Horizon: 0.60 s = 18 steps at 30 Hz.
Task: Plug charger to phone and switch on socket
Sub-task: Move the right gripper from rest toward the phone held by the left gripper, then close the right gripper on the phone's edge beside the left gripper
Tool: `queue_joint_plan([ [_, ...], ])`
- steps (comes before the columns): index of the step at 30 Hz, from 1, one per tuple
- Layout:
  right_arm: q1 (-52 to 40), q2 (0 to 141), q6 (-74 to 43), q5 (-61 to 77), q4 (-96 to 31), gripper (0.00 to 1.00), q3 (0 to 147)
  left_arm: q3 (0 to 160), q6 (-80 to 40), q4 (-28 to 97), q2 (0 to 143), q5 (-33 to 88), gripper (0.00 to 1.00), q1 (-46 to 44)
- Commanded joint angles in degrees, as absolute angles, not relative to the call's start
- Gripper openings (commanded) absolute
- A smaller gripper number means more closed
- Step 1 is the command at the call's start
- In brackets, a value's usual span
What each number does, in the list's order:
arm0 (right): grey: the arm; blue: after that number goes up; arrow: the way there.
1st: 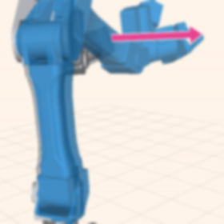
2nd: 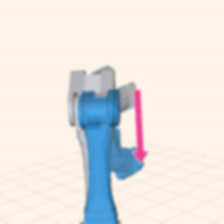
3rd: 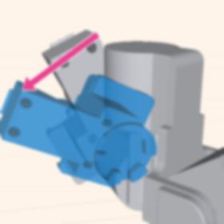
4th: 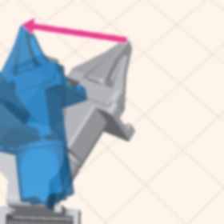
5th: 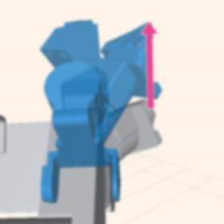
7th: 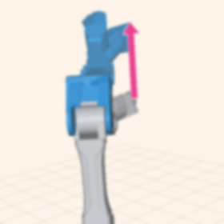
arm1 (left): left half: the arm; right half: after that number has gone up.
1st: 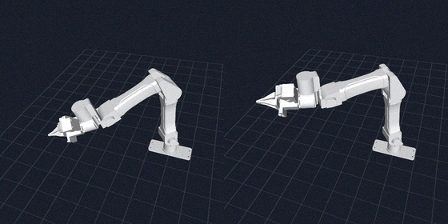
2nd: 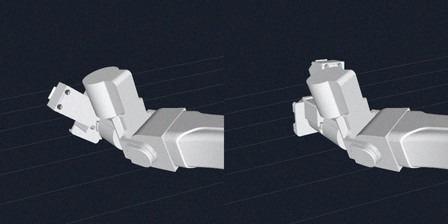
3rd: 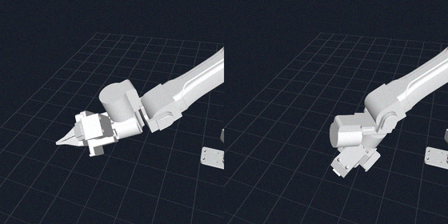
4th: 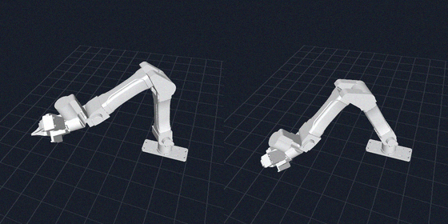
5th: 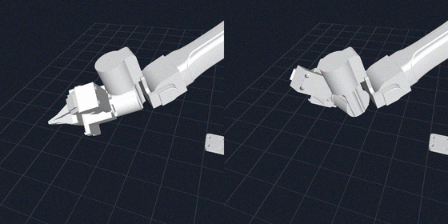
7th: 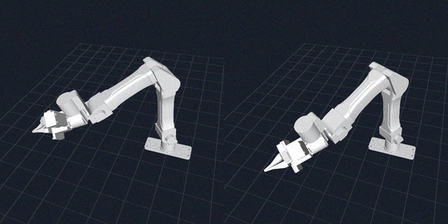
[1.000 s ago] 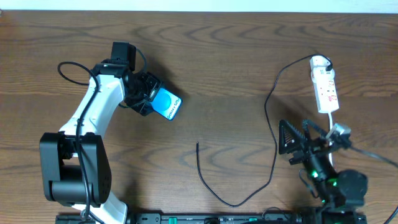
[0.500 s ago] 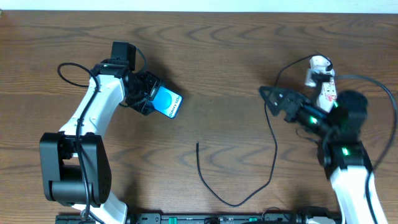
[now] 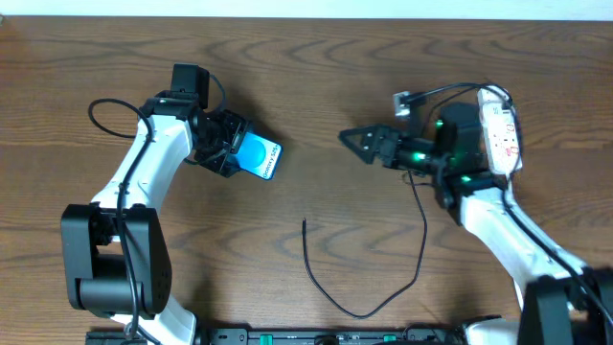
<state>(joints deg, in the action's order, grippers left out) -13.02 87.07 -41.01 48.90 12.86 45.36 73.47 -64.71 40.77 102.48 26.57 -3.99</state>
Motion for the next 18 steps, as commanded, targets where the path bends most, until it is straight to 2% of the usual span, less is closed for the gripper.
queue_joint_plan([
  [1, -15.59, 90.19, -40.88, 49.43, 16.14, 0.99, 46.5, 73.23, -65.73, 40.49, 100.88, 28.82, 0.07, -4.99],
  [10, -20.1, 92.47, -42.61, 43.05, 17.85, 0.99, 46.5, 73.23, -67.88, 39.38, 100.88, 28.91, 0.07, -8.23],
  [13, -21.63, 92.49, -42.61, 41.19, 17.82, 0.94, 46.5, 73.23, -68.34, 38.22, 100.88, 28.91, 0.07, -9.21],
  [18, -24.97, 92.49, -43.75, 35.83, 17.82, 0.93, 46.5, 73.23, -72.18, 36.77, 100.88, 28.88, 0.07, -11.2],
])
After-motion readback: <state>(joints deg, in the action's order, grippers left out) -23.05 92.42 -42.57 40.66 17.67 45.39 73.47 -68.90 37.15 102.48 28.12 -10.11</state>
